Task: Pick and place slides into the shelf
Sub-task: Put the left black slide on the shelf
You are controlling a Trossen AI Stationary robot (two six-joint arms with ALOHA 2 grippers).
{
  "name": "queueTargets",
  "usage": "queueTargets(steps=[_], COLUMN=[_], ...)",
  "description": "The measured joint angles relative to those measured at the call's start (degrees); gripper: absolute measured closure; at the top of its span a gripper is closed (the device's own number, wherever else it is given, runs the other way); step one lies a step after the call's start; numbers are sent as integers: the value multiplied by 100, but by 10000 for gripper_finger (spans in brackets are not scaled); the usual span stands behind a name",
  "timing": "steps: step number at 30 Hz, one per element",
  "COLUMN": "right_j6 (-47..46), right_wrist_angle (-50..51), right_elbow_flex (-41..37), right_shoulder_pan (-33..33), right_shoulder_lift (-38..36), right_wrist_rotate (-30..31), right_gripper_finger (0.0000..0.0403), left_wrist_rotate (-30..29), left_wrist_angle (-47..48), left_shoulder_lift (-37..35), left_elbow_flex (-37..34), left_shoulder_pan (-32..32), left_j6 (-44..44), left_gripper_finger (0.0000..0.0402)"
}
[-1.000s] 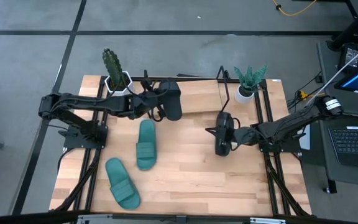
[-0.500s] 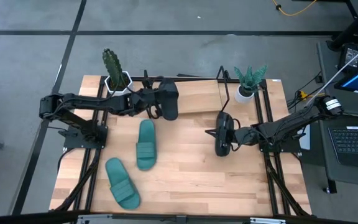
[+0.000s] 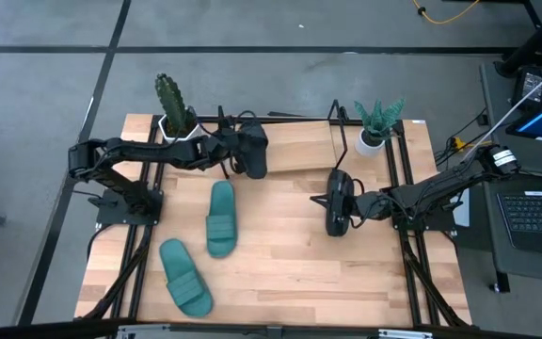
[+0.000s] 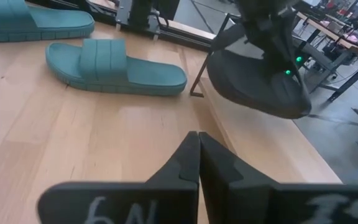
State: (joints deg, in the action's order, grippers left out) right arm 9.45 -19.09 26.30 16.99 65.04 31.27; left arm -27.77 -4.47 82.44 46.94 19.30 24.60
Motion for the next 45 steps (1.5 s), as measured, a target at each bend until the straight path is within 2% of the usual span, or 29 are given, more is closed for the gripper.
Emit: queueTargets(steps=[7,25,41,45], right_j6=[5,16,5,-21], right_wrist_angle=[3,7,7,7], right_elbow_flex=[0,0,0,0], right_shoulder_pan=[0,0,0,0], right_shoulder_lift=[2,4,4,4], right_wrist_rotate=[0,0,0,-2], right_gripper_finger=[398,398,398,398], left_wrist_rotate=[2,-32,-299,-357], left_wrist_angle=[-32,121,262,266], left_shoulder_lift=[247,353,353,353], left_elbow_flex=[0,2,4,4], left_shoulder_pan=[35,19,14,19], left_j6=[172,599,605,864], left_gripper_finger=[401,401,348,332])
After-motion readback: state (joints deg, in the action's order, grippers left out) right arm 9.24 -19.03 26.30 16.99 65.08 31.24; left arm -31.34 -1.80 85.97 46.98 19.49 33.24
